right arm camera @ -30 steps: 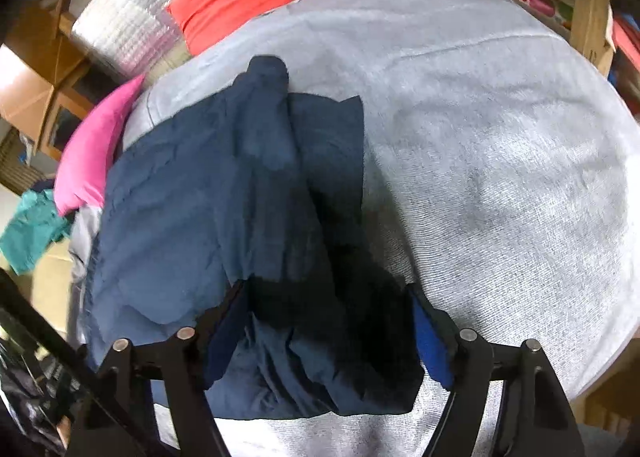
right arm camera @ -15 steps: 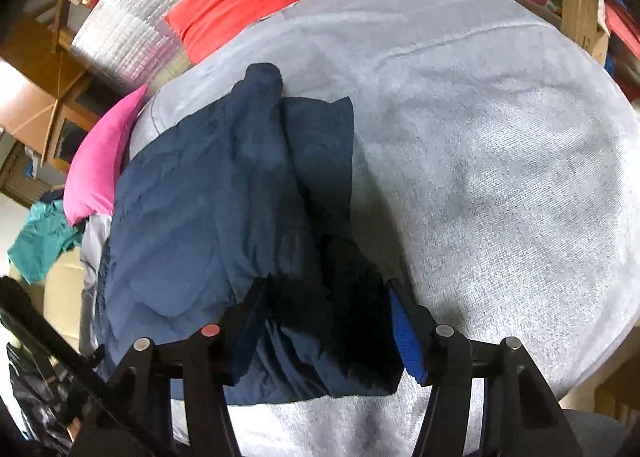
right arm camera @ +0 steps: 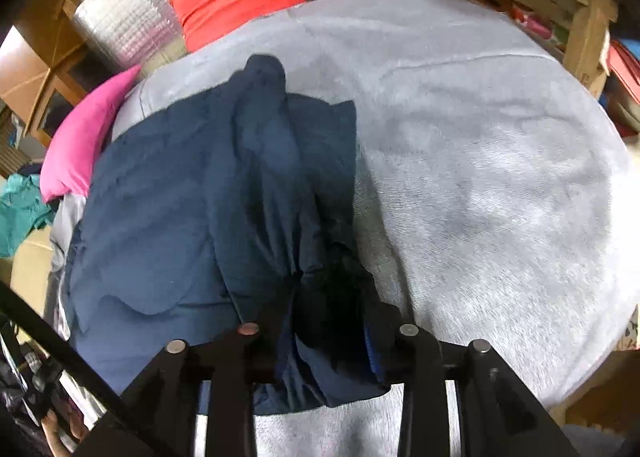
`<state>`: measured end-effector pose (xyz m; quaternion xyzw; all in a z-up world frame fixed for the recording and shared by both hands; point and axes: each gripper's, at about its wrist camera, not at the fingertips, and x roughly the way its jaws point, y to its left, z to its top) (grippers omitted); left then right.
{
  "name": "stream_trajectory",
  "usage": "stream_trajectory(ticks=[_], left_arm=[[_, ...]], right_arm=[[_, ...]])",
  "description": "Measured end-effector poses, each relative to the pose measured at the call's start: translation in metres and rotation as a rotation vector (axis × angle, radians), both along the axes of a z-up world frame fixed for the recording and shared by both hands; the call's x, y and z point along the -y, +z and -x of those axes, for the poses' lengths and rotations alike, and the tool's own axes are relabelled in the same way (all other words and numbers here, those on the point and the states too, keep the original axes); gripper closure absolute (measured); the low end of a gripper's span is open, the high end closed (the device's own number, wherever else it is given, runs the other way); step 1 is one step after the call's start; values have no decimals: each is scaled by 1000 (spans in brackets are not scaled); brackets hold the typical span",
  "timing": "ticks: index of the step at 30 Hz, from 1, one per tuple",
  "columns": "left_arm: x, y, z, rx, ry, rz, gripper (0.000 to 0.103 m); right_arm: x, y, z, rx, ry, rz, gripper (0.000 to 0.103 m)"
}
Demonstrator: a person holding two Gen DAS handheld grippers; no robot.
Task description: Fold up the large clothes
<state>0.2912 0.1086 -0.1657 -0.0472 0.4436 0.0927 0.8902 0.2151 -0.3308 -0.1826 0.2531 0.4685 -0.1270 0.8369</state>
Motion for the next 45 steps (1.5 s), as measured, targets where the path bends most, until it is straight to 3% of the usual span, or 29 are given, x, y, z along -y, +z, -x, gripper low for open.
stream_trajectory(ticks=[2,3,5,7,10,14,16,19,21,23,25,27,29,35,45], left_arm=[[6,7,8,38,-20,-13,82],[8,10,12,49,-36,-15,74],[16,19,28,101,-65,-16,43],[24,29,48,157,-81,-1,30],[44,43,82,247,-134,-14,29],[77,65,136,355,-242,-139,28],[82,74,165,388,-252,-119,28],[77,79,194,368,-269,-5,28],[78,81,204,326,-301,14,28],[84,91,215,303,-358,-47,28],[84,108,231,336,-352,-79,28],[82,125,244,352,-363,-64,27],[77,142,251,336,-346,-70,18],[70,165,272,332,-296,-97,18],[56,183,285,329,-246,-65,18]], right_arm=[[6,2,10,28,-39,-41,29],[10,5,17,52,-65,-62,29],[11,12,30,88,-97,-78,29],[7,18,40,124,-94,-76,29],[-17,37,59,198,-47,1,28],[-52,59,86,262,42,84,25],[-68,64,100,277,89,80,23],[-97,80,130,312,143,92,21],[-110,93,148,326,176,134,19],[-122,108,159,326,190,203,17],[-130,120,169,327,200,236,16],[-135,132,182,328,196,269,14],[-135,143,190,324,177,307,11],[-147,181,220,368,167,376,8],[-171,198,237,388,224,418,8]])
